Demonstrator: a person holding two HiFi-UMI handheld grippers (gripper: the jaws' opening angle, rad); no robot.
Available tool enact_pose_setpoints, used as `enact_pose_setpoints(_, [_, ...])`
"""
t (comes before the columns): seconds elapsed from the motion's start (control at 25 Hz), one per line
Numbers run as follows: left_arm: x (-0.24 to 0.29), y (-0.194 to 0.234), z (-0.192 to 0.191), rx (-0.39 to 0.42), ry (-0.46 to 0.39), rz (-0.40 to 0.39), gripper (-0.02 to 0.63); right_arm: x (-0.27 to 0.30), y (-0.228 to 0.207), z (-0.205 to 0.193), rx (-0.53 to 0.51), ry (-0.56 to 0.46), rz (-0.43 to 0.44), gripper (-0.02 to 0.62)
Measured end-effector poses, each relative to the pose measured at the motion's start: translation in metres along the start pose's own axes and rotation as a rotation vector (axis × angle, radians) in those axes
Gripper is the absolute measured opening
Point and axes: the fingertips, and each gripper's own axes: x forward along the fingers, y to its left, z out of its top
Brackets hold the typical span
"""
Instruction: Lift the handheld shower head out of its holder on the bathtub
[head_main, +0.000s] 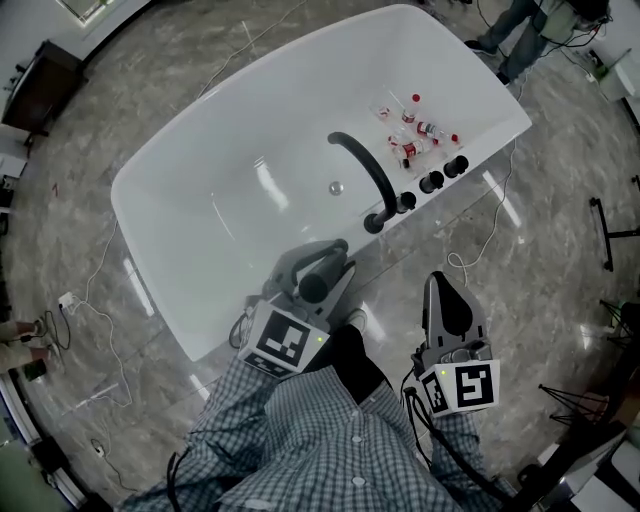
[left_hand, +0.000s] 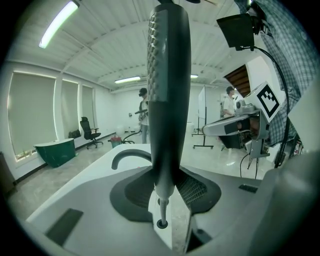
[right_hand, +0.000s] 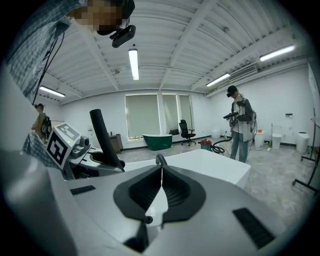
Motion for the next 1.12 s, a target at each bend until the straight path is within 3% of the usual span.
enact_pose_setpoints(0.6, [-0.048,-0.001,0.063,0.042,-0.010,-0.001,0.141,-0.012,0.019,0.079,-0.048,-0.100,0.016,0.017])
enact_pose_setpoints(1.12, [-0.062,0.003,0.099,0.082,-0.044,-0.005,0.141,-0.012,0.016,0.115,-0.083,-0.163,-0.011,0.017])
